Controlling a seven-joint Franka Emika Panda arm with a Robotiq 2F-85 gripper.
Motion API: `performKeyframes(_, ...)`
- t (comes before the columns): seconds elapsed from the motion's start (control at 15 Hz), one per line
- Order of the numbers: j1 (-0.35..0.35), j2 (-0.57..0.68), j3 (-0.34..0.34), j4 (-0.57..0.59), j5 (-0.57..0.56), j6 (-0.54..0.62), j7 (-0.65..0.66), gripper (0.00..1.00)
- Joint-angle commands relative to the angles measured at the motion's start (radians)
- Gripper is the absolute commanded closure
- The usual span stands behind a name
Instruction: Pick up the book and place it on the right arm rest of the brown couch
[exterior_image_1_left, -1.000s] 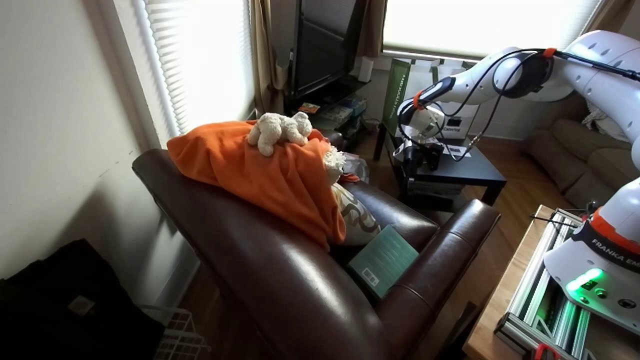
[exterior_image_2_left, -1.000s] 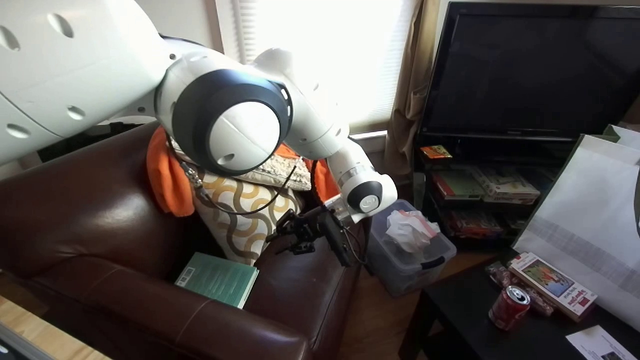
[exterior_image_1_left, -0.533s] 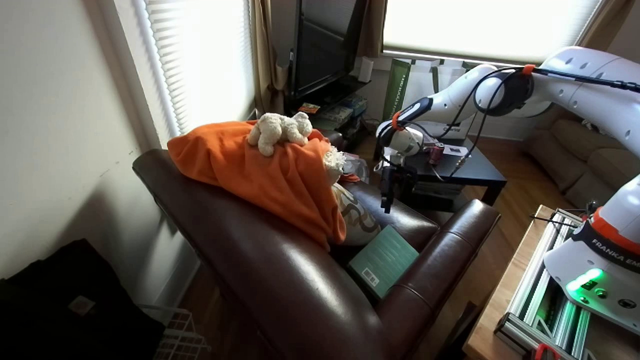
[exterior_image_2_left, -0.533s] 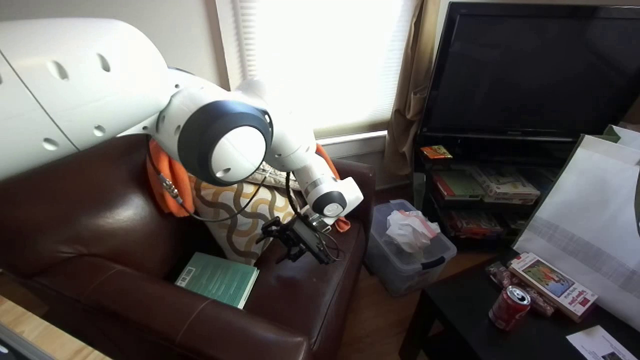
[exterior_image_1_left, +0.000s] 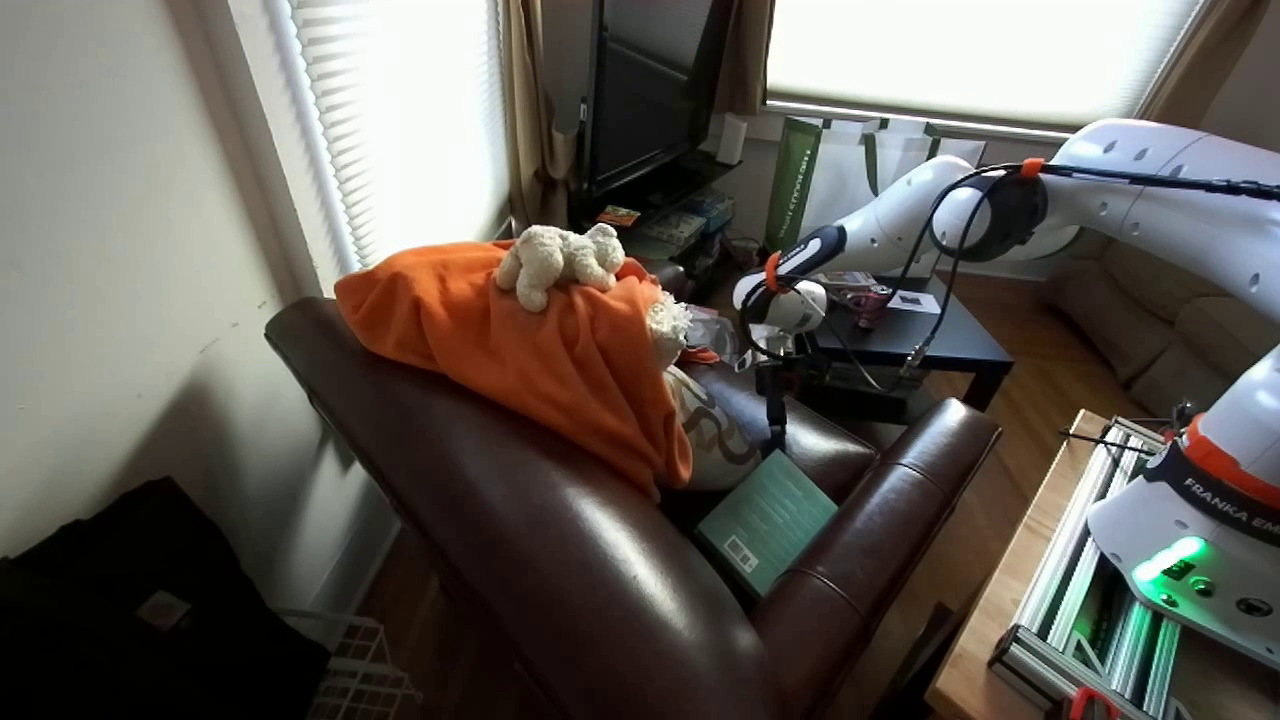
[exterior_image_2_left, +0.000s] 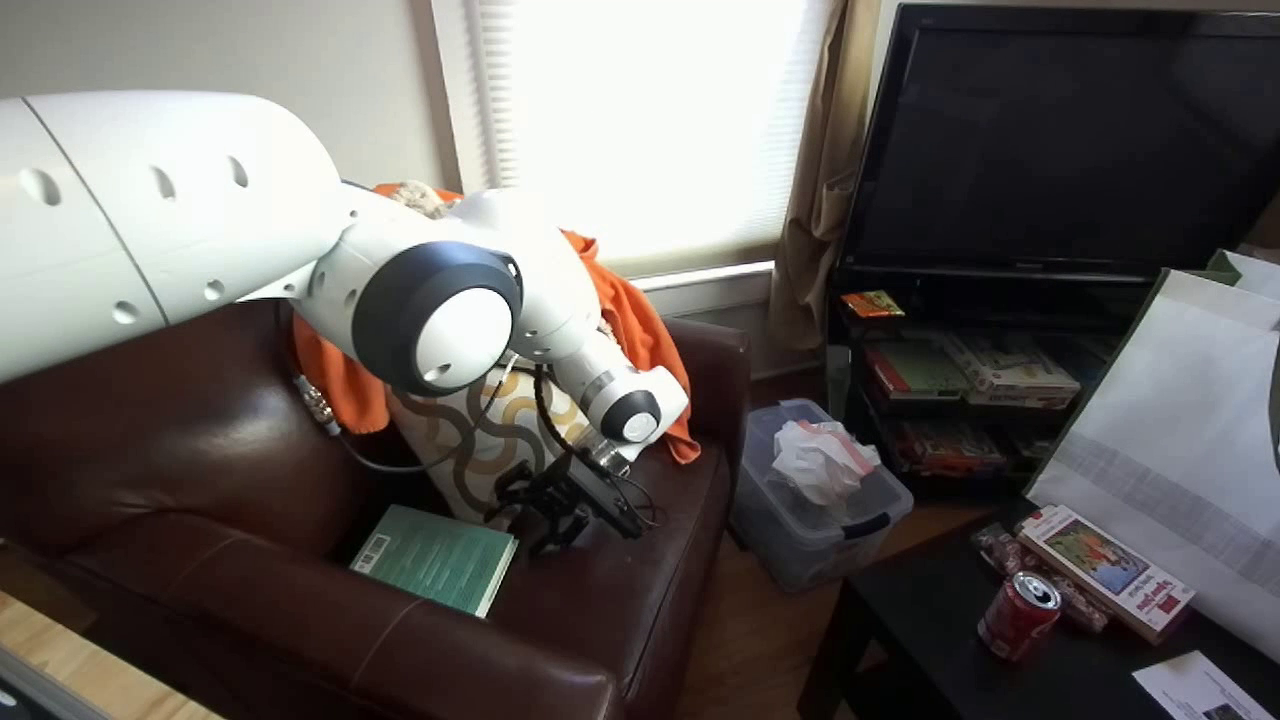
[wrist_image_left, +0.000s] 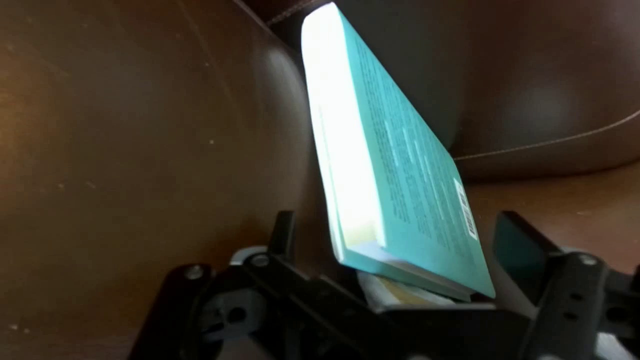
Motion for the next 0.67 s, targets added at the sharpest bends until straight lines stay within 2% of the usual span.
performKeyframes(0.0, 0.010, 0.000, -0.022, -0.017, -0.061, 0.022, -0.069, 0.00)
performKeyframes(0.4, 0.004, -0.003, -0.010, -0.005, -0.047, 0.006, -0.077, 0.00)
performKeyframes(0.6, 0.009, -0.007, -0.004, -0.007, -0.065, 0.083, -0.167, 0.00)
